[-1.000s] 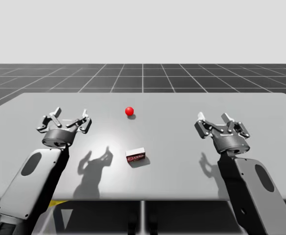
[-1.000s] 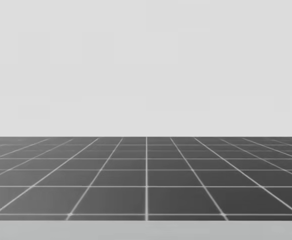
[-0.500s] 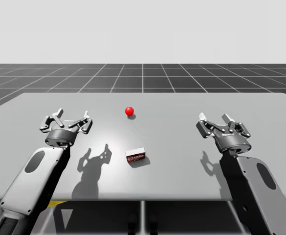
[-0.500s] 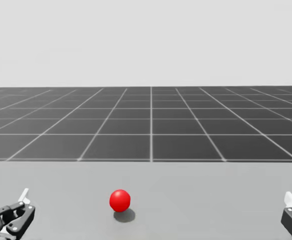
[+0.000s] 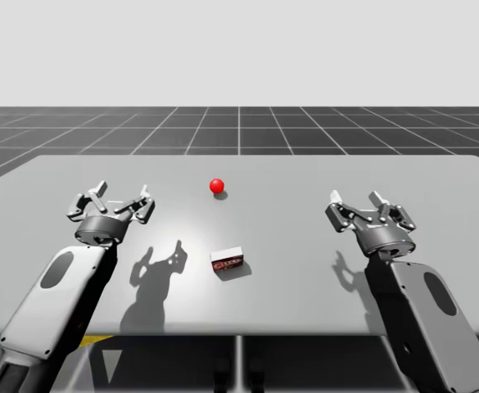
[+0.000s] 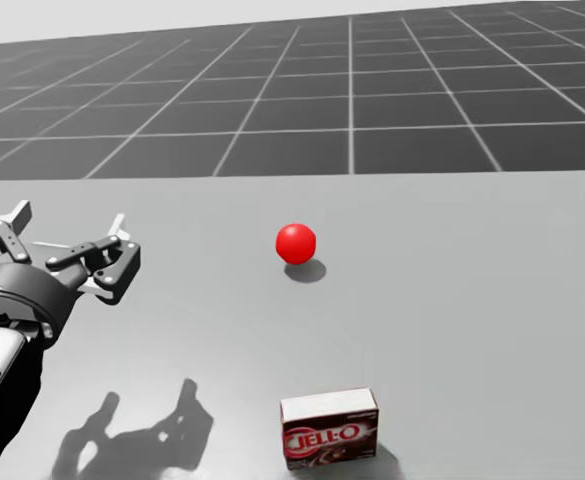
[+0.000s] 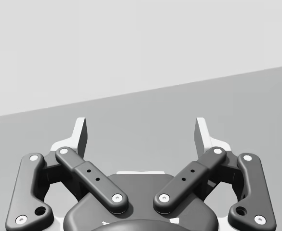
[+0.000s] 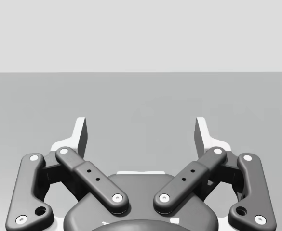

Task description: Watch the red light. When it turns green, pick up the object.

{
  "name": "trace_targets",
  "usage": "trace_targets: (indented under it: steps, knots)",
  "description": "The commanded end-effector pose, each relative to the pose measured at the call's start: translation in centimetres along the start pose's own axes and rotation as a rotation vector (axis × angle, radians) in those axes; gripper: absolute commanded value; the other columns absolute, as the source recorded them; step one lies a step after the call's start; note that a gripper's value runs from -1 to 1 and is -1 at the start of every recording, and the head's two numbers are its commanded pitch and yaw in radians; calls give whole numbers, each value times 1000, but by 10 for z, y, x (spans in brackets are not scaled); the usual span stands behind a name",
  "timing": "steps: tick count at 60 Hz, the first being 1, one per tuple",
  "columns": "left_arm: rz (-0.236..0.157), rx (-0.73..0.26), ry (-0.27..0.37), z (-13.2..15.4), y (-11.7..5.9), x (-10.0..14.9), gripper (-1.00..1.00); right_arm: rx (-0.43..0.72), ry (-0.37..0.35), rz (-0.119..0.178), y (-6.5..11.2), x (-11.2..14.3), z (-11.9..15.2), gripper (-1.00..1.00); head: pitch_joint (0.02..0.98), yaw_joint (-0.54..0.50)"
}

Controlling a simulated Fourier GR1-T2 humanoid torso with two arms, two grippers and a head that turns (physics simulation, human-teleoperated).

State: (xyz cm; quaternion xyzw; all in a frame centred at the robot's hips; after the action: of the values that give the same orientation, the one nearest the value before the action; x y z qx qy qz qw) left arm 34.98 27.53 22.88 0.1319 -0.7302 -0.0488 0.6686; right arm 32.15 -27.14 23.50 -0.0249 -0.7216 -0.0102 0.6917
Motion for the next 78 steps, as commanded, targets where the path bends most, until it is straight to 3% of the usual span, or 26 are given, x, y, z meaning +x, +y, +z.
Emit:
trace_targets:
  steps: [1,40,78]
  knots:
    - [24,-3,-10,0,2,2,-1000,0,1,7,1,-1,0,-1000,613,126]
    - [50,-13,-18,1,2,4,-1000,0,-1,16,1,-1,-1,-1000,615,122]
    - [43,-14,-9,2,2,4,-1000,3,2,15,1,-2,-1,-1000,610,117]
